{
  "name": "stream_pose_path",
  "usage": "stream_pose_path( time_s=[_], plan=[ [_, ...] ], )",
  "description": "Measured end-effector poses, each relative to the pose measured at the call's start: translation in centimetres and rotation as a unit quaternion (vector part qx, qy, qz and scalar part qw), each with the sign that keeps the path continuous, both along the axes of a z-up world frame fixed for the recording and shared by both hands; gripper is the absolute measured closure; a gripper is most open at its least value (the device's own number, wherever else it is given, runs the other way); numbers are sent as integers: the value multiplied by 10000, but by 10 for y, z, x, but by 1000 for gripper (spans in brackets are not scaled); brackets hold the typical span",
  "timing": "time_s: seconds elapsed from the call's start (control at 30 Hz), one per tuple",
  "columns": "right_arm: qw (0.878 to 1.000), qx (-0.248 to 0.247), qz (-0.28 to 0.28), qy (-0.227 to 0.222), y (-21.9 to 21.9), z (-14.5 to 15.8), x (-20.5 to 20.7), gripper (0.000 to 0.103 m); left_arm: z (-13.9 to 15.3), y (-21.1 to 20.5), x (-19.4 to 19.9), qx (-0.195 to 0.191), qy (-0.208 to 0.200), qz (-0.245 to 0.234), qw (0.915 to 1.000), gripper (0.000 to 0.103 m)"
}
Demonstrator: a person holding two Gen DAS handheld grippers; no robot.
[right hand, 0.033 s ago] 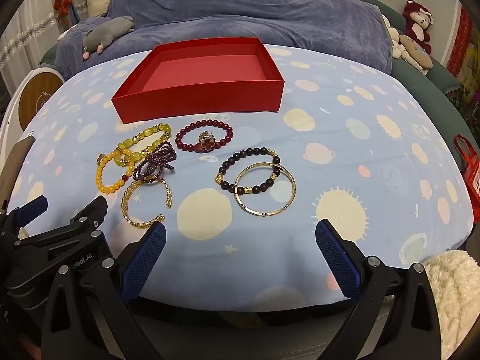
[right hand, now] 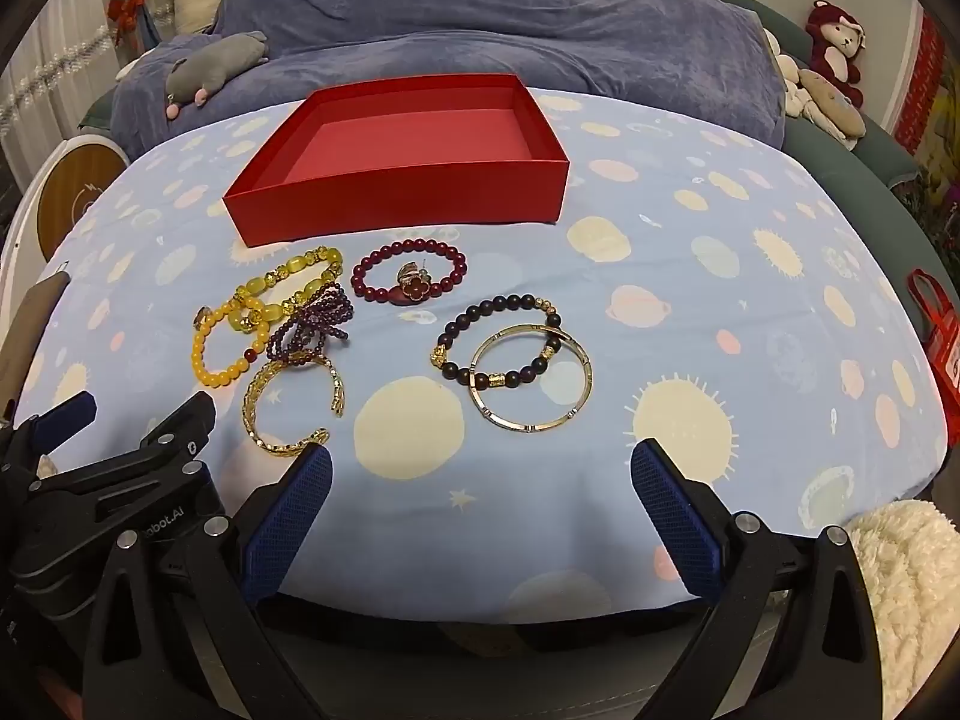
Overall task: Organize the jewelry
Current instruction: 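Move the left tool toward the gold twisted cuff bracelet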
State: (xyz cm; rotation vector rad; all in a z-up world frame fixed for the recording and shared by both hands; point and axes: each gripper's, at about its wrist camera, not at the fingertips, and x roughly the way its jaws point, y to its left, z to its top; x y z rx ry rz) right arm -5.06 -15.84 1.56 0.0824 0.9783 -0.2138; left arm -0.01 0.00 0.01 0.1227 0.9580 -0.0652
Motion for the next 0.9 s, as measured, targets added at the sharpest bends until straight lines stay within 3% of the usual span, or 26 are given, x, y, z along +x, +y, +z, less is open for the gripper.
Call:
stream_pose_path(
  time_s=[0.9],
  plan=[
    [9999, 63, -129, -5, -11, -7, -6, 7, -6, -3, -2, -38, 14, -200, 9998, 7]
  ],
)
